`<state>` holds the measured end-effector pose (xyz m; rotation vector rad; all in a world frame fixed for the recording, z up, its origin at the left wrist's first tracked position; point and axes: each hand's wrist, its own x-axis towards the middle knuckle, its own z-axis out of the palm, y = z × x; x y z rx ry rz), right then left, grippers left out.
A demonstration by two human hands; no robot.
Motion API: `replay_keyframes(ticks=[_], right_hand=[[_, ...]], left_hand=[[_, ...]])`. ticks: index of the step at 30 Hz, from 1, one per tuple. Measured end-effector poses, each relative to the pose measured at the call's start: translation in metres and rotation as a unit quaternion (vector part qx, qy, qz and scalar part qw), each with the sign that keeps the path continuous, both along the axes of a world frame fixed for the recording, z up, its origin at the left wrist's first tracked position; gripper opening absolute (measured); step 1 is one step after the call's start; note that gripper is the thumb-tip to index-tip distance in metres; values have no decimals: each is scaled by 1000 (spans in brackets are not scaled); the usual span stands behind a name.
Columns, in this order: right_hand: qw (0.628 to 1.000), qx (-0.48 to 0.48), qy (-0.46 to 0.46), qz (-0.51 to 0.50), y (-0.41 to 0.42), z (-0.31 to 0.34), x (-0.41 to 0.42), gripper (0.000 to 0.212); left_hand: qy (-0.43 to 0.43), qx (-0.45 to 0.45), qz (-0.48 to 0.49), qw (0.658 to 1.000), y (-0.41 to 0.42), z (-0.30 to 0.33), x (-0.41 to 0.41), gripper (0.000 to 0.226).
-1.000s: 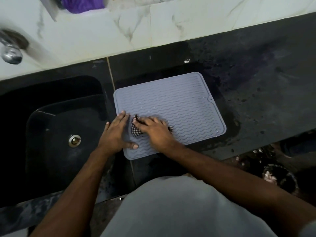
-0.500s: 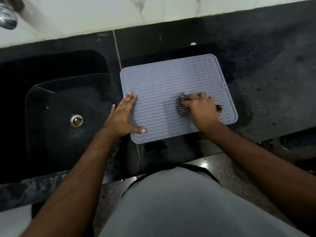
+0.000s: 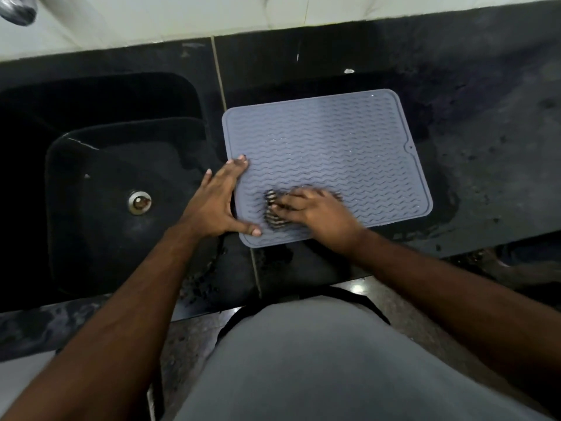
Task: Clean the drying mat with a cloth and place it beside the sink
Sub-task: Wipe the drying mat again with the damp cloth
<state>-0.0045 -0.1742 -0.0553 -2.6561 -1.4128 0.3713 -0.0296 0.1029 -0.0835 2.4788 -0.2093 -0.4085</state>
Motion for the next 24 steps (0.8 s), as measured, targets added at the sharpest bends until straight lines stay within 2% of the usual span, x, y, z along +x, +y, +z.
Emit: replay_keyframes(ticks=[2,4,8,11,14,18,22,24], right_hand=[[1000,-7,9,-20,-32,5,13,49],[996,-11,44,-78,-49,12,22,56],[974,45,91,-201,-12,15,10,72],[974,100,105,-175,43,10,-18,66],[992,40,66,-103,70,3,-36,62],[1000,0,0,-29,29,8,-21,59],[993,-40,5,-113,-26,22,-3,63],[981,-75,38,-175,-42,30,4,67]], left_hand=[[6,4,-12,1000,1,1,0,144],[10,14,-25,1000,2,2,1,146],[21,41,-47,998,1,3,2,151],[29,58,-60,996,2,4,2,154],[32,65,-68,995,2,6,4,155],[29,83,-65,994,3,4,3,154],[34,83,-54,995,1,4,3,155],[39,76,-52,995,1,6,3,152]])
